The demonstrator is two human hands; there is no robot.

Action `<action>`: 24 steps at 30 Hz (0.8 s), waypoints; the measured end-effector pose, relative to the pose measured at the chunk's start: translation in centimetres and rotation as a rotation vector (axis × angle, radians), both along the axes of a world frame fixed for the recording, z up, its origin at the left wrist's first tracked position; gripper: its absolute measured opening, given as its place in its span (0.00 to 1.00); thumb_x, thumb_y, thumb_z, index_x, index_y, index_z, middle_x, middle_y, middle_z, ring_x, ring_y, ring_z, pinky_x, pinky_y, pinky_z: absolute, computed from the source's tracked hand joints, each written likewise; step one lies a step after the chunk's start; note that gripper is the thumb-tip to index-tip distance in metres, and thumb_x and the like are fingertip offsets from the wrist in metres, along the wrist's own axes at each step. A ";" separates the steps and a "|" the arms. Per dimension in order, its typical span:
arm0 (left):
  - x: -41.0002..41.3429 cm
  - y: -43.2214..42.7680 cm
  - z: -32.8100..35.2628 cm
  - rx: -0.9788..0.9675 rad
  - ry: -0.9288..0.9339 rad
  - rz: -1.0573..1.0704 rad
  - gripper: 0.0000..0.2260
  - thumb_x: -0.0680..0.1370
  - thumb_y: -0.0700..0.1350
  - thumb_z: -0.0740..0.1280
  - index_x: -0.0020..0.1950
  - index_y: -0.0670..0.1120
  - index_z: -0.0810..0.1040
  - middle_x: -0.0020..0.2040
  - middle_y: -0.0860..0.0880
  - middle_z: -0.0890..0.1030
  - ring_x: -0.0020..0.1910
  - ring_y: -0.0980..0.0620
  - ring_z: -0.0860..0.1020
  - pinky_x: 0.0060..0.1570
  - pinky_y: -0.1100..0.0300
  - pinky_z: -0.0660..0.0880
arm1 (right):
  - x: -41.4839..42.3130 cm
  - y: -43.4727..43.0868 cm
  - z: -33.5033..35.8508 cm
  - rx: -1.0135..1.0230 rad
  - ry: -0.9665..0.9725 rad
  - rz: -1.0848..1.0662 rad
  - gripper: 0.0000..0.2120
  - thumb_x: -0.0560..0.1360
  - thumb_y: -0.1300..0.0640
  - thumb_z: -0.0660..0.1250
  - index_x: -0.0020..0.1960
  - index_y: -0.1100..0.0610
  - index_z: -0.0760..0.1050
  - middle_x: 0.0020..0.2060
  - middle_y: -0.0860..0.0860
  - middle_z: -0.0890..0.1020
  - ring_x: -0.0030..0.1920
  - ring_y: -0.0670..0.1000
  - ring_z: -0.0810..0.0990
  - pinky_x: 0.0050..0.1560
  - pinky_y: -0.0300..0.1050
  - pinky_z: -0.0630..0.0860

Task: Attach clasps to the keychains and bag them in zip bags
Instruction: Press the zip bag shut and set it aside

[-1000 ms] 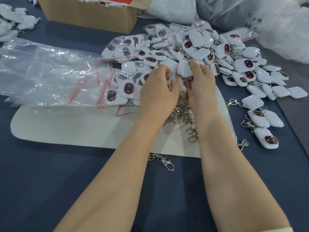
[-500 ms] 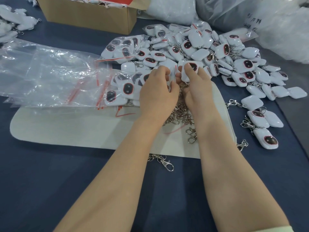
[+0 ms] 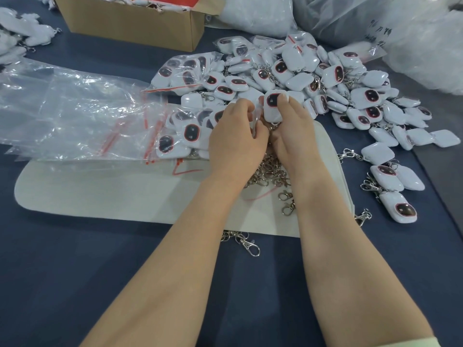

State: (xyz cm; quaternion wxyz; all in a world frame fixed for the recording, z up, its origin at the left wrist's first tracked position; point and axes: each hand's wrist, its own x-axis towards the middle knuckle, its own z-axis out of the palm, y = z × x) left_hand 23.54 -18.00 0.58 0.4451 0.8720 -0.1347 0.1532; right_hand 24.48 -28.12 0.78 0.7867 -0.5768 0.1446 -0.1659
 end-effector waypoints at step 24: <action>0.1 0.0 0.4 -0.072 0.037 -0.042 0.10 0.77 0.44 0.64 0.57 0.44 0.73 0.51 0.49 0.77 0.46 0.50 0.76 0.48 0.52 0.74 | -0.3 0.1 2.1 -0.012 -0.029 -0.124 0.08 0.80 0.67 0.58 0.58 0.61 0.66 0.52 0.56 0.77 0.44 0.51 0.82 0.40 0.37 0.79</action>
